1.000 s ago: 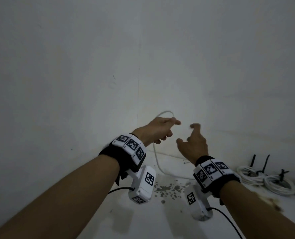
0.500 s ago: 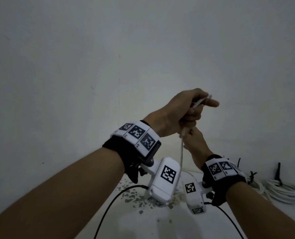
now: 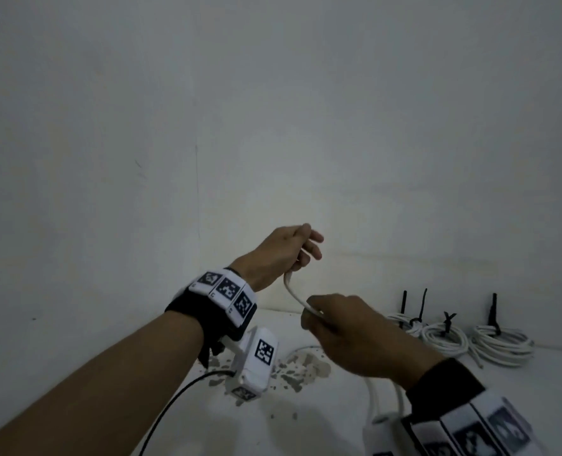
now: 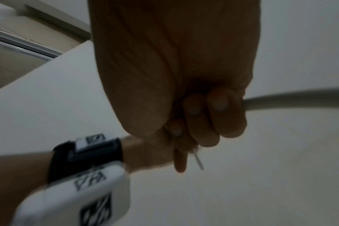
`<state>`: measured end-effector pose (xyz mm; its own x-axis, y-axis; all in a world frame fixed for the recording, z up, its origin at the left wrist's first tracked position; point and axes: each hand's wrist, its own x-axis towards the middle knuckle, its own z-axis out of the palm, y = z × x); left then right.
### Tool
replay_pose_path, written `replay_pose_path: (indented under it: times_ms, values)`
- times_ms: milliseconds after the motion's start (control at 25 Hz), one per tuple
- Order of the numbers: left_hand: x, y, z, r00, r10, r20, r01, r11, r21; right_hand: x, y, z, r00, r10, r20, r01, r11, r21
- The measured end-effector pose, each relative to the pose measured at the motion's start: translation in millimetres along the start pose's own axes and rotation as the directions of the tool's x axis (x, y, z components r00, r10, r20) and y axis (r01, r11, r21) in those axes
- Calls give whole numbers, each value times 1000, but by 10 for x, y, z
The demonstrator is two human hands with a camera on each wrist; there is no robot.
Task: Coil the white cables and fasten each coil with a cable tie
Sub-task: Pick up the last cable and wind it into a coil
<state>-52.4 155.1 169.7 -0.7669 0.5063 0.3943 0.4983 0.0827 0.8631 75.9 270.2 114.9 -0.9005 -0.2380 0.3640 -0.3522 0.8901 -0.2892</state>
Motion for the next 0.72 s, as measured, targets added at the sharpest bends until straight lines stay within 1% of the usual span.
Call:
replay_pose_path:
  times_ms: [40, 80, 120, 160, 200, 240, 280, 320, 400, 440, 480, 520, 600, 640, 680, 720]
  values:
    - [-44, -94, 43, 999, -2, 40, 1, 999, 33, -19, 13, -110, 1000, -20, -20, 20, 999, -27]
    - [-86, -156, 99, 996, -12, 89, 7, 998, 61, -50, 45, -223, 999, -14, -47, 12, 999, -35]
    - [-133, -194, 151, 991, -28, 132, 16, 996, 93, -73, 89, -336, 994, 17, -107, -20, 999, -32]
    - [-180, -212, 197, 986, -45, 158, 29, 994, 102, -97, 146, -439, 976, 60, -207, -65, 998, -19]
    - [-217, -221, 248, 984, -64, 166, 51, 995, 81, -121, 226, -522, 937, 111, -332, -116, 993, 6]
    - [-253, -209, 290, 983, -84, 165, 81, 996, 24, -129, 315, -575, 880, 166, -444, -160, 986, 50]
    - [-276, -204, 335, 982, -101, 160, 109, 993, -45, -139, 400, -589, 825, 220, -521, -195, 975, 103]
    - [-298, -195, 385, 984, -112, 141, 129, 984, -121, -142, 491, -570, 780, 270, -565, -226, 963, 148]
    - [-298, -203, 476, 988, -135, 70, 149, 950, -273, -164, 656, -496, 725, 349, -594, -268, 937, 224]
    - [-292, -217, 507, 987, -157, 28, 157, 921, -356, -189, 708, -466, 713, 377, -592, -269, 926, 266]
    - [-282, -241, 541, 983, -181, -5, 161, 883, -441, -226, 756, -448, 710, 396, -582, -246, 914, 322]
    - [-264, -276, 571, 980, -200, -26, 159, 846, -509, -260, 801, -440, 714, 411, -567, -194, 894, 405]
    - [-217, -335, 636, 975, -219, -49, 145, 783, -605, -290, 863, -446, 718, 446, -534, -86, 818, 568]
    - [-189, -351, 665, 973, -223, -53, 138, 752, -645, -285, 883, -448, 713, 466, -524, -58, 784, 619]
    - [-163, -374, 713, 973, -226, -44, 135, 714, -687, -287, 904, -437, 696, 490, -525, -50, 763, 645]
    - [-131, -383, 762, 975, -220, -26, 132, 671, -730, -282, 936, -416, 671, 508, -540, -59, 763, 644]
